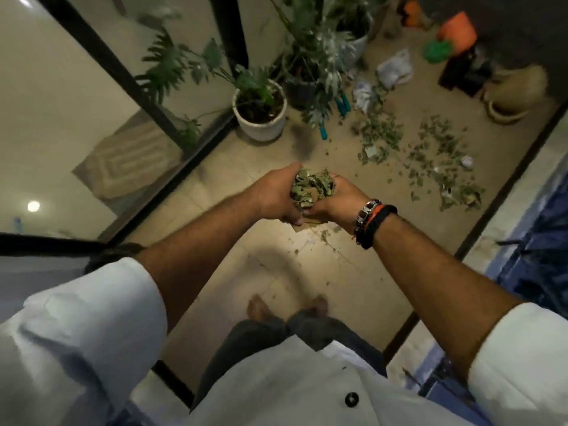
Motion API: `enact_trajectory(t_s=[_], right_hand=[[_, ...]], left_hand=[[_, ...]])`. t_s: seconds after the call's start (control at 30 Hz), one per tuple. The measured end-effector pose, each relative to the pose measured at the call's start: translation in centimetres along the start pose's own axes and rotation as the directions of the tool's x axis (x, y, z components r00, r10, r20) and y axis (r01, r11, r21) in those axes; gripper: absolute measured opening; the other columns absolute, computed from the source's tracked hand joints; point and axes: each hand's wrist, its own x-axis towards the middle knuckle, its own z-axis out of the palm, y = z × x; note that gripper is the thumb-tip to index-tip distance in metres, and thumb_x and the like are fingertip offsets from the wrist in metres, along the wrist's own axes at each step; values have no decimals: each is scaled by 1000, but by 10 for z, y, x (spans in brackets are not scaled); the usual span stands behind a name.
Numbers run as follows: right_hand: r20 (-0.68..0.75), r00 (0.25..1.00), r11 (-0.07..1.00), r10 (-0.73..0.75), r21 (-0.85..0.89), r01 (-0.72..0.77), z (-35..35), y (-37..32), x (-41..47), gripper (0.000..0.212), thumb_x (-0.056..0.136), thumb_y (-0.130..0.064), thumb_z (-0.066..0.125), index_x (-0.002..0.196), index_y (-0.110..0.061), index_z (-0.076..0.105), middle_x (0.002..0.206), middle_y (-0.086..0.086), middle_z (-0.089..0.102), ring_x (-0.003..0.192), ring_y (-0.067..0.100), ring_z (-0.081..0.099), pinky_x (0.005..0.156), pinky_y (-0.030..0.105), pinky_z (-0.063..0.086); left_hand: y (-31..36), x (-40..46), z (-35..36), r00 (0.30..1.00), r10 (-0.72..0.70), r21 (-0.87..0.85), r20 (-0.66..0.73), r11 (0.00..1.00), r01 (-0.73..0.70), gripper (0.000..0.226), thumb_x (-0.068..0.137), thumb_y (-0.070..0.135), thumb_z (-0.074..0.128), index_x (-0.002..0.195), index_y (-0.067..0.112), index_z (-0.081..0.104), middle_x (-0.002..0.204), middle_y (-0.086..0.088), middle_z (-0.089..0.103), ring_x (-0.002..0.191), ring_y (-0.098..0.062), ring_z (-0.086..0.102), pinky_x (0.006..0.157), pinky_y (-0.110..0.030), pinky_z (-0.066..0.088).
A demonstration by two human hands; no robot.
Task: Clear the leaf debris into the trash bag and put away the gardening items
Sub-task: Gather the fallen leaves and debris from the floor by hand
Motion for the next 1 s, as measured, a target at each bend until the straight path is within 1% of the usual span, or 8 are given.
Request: enact_trajectory(t_s=[0.1, 0.27, 0.4, 0.5, 0.6, 0.7, 0.77, 1.0], right_hand=[[89, 996, 1000, -12, -12, 13, 43, -19, 2, 65, 61, 16, 77, 119, -5, 56, 112, 17, 69, 107, 34, 65, 92, 49, 54], [277, 961, 996, 12, -93, 15, 125, -30, 20, 61, 64, 11, 76, 120, -3, 57, 113, 22, 68, 105, 40, 65, 84, 54, 56], [405, 910, 984, 82, -177, -10, 204, -32, 42, 63, 63, 11, 76, 121, -1, 56, 113, 24, 67, 98, 36, 67, 67, 37, 56], [482, 863, 969, 149, -247, -29, 257, -25, 60, 58, 66, 14, 73, 119, -2, 56, 111, 22, 68, 91, 34, 66, 63, 35, 54], [563, 802, 947, 199, -322, -9, 311, -14, 88, 56, 62, 12, 73, 114, -3, 57, 108, 24, 67, 92, 36, 64, 67, 38, 55], [645, 717, 929, 262, -369, -8, 374, -3, 113, 67, 56, 10, 76, 119, 3, 55, 116, 26, 65, 107, 40, 62, 92, 52, 51], [675, 683, 916, 279, -400, 20, 412, 7, 131, 66, 56, 12, 74, 118, 4, 55, 116, 26, 64, 110, 40, 61, 98, 53, 48], [722, 588, 872, 366, -486, 54, 544, 79, 210, 51, 65, 27, 62, 105, -3, 60, 107, 23, 65, 100, 36, 63, 86, 43, 54]], left_hand=[[-27, -35, -22, 996, -69, -66, -56, 996, 65, 74, 55, 13, 94, 108, 24, 43, 104, -1, 63, 83, -16, 65, 52, -25, 57], [-93, -93, -47, 972, -188, -203, -139, 966, 158, 71, 58, 11, 93, 106, 26, 43, 102, 2, 62, 77, -11, 62, 48, -17, 48], [-161, -135, -54, 931, -306, -291, -202, 926, 241, 75, 61, 14, 92, 117, 24, 43, 110, 3, 60, 90, -11, 58, 55, -15, 43], [-208, -163, -51, 885, -401, -357, -236, 883, 305, 81, 61, 16, 91, 126, 22, 43, 114, 4, 58, 101, -13, 55, 65, -17, 42], [-256, -186, -48, 823, -493, -424, -282, 834, 354, 77, 59, 18, 92, 119, 22, 43, 114, 0, 61, 102, -18, 59, 72, -25, 47], [-308, -209, -41, 734, -595, -490, -326, 771, 407, 77, 57, 19, 94, 115, 19, 43, 114, -4, 61, 103, -22, 59, 77, -31, 49], [-344, -219, -35, 683, -644, -542, -345, 730, 416, 83, 57, 20, 95, 122, 16, 44, 117, -5, 61, 105, -21, 58, 83, -34, 52], [-495, -230, -2, 570, -737, -617, -362, 648, 446, 80, 56, 23, 96, 118, 17, 45, 109, 0, 58, 99, -18, 57, 74, -31, 50]])
